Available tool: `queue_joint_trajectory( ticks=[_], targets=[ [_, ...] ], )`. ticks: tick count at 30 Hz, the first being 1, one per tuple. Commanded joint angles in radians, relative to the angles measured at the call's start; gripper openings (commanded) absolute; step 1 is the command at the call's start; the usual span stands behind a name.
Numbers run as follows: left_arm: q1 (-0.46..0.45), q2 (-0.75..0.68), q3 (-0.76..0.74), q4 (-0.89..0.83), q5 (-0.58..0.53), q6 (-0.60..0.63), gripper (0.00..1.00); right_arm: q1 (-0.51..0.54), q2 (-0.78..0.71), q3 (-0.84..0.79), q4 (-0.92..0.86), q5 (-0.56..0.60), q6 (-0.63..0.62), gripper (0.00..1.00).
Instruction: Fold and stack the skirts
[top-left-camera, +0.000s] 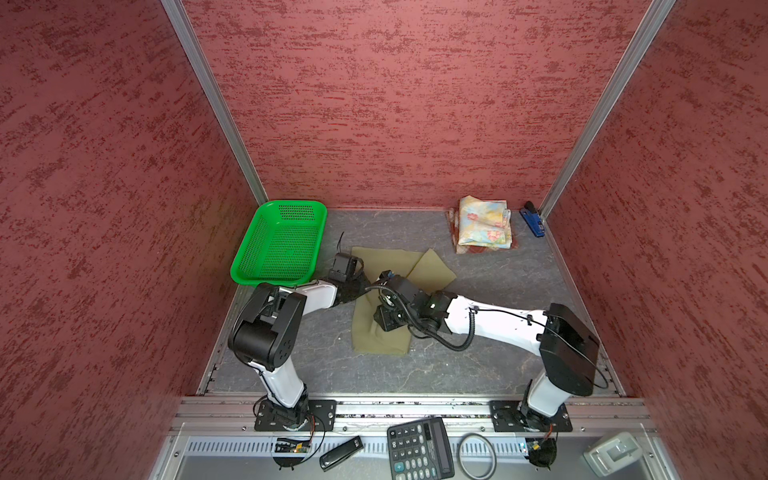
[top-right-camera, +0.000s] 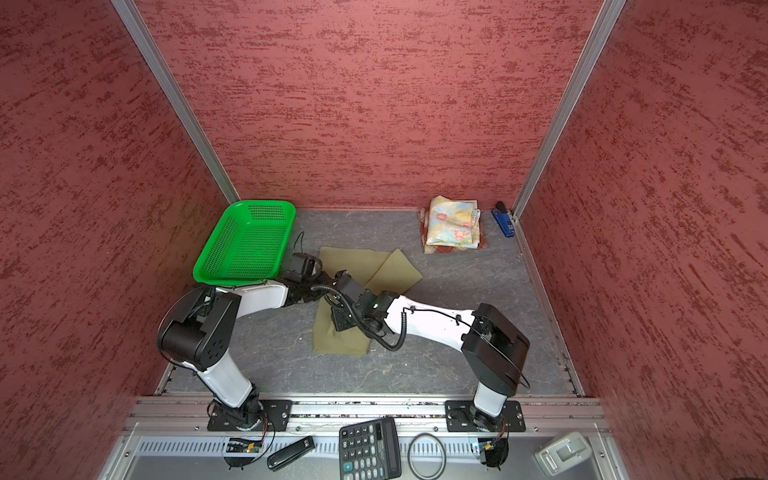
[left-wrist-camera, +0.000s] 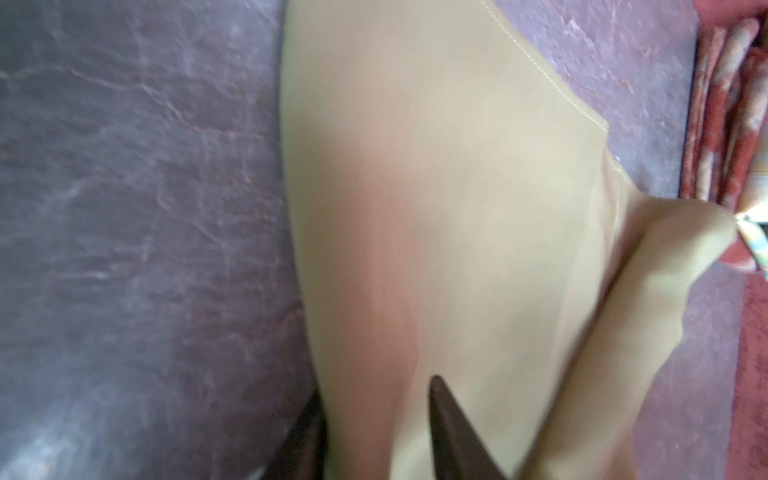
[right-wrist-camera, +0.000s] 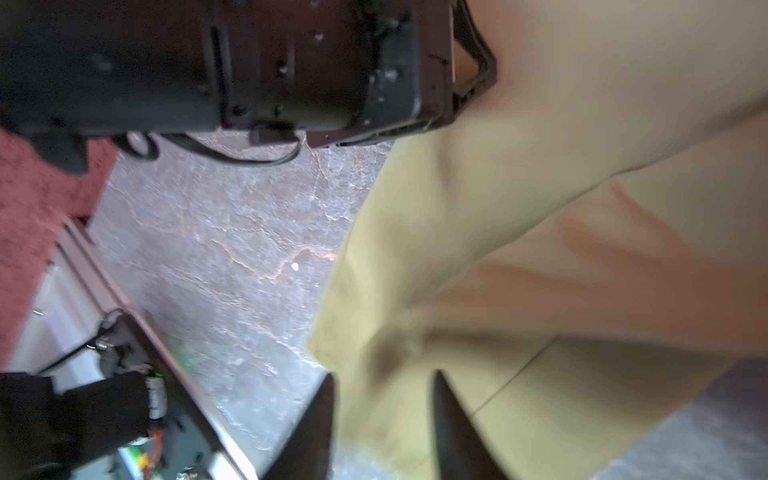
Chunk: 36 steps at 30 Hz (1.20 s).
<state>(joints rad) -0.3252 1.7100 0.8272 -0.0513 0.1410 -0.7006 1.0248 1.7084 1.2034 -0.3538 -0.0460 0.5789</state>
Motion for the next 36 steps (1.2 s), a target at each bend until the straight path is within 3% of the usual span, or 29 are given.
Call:
queue_joint_trajectory(
  ticks=[1, 4, 11, 16, 20, 25, 30, 36],
  targets=[
    [0.011, -0.022, -0.038, -0.227, 0.003, 0.01, 0.48, -0.004, -0.03, 0.002, 0.02, -0.026, 0.005, 0.72],
    [0.015, -0.067, -0.038, -0.263, -0.012, 0.015, 0.51, -0.062, -0.091, -0.057, 0.033, -0.041, 0.057, 0.78],
    [0.014, -0.112, -0.096, -0.272, -0.019, 0.015, 0.51, -0.273, -0.237, -0.3, 0.107, -0.063, 0.247, 0.78],
    [0.008, -0.111, -0.156, -0.238, -0.015, 0.003, 0.48, -0.412, -0.25, -0.438, 0.244, -0.131, 0.362, 0.76],
    [0.007, -0.101, -0.172, -0.225, -0.012, 0.003, 0.47, -0.452, -0.22, -0.473, 0.335, -0.136, 0.45, 0.75],
    [0.003, -0.096, -0.168, -0.217, -0.011, 0.006, 0.46, -0.477, -0.138, -0.56, 0.607, -0.174, 0.637, 0.74],
    [0.003, -0.088, -0.159, -0.212, -0.005, 0.009, 0.46, -0.486, -0.064, -0.594, 0.766, -0.123, 0.768, 0.71],
    [0.003, -0.09, -0.157, -0.21, 0.003, 0.009, 0.45, -0.491, 0.026, -0.715, 1.047, -0.043, 1.027, 0.64]
  ],
)
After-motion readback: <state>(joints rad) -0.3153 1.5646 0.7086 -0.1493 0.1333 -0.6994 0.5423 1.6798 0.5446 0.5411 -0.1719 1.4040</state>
